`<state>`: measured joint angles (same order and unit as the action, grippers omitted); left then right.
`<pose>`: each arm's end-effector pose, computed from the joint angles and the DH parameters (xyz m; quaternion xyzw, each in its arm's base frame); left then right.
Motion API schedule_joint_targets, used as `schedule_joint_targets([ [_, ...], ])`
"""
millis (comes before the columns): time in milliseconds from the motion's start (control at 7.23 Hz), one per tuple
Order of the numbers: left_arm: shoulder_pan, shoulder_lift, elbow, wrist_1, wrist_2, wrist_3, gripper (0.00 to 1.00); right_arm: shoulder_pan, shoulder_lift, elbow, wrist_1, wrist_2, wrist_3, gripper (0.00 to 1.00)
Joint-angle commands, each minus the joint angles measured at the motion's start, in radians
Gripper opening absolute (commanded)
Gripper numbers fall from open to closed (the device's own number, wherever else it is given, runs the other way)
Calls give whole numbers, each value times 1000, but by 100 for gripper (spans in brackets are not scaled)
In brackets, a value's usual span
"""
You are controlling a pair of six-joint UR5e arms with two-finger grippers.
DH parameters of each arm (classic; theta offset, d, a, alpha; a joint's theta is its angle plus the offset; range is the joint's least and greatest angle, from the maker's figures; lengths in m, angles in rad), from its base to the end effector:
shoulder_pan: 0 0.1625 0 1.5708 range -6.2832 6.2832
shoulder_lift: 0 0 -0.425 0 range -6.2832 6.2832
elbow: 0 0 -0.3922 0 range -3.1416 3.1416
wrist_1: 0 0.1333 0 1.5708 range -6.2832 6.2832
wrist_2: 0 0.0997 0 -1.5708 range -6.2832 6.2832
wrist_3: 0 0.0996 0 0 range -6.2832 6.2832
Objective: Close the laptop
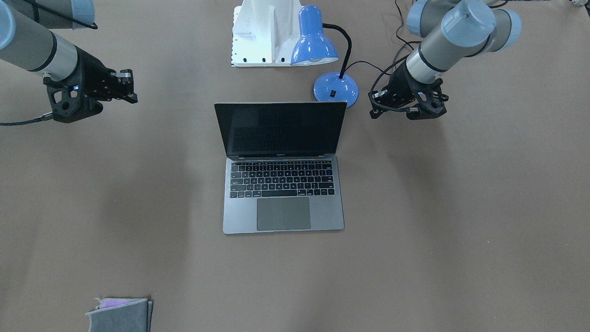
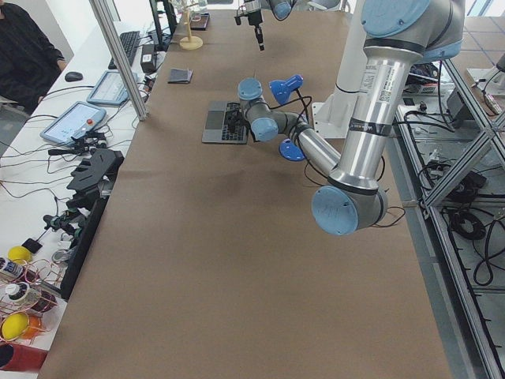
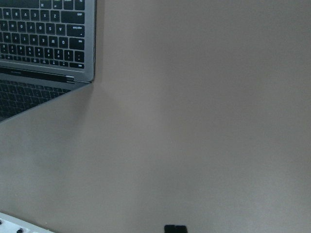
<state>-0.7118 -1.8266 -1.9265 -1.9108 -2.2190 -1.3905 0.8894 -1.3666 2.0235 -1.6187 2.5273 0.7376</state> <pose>0.3696 -0.4154 0.3134 -0.0681 0.5138 -0.0806 0.8514 -0.2818 -0.4299 0.3292 -0.0841 -0.5065 -0.1141 0.8505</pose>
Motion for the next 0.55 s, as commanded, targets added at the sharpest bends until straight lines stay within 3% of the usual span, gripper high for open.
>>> schedule_joint_targets([
  [0,58,-34,-5,3,2,-1,0,-61,36,3,0,-2,2,0],
  [415,89,-92,-2,9,2,-9,0,-113,125,-17,0,-16,11,0],
])
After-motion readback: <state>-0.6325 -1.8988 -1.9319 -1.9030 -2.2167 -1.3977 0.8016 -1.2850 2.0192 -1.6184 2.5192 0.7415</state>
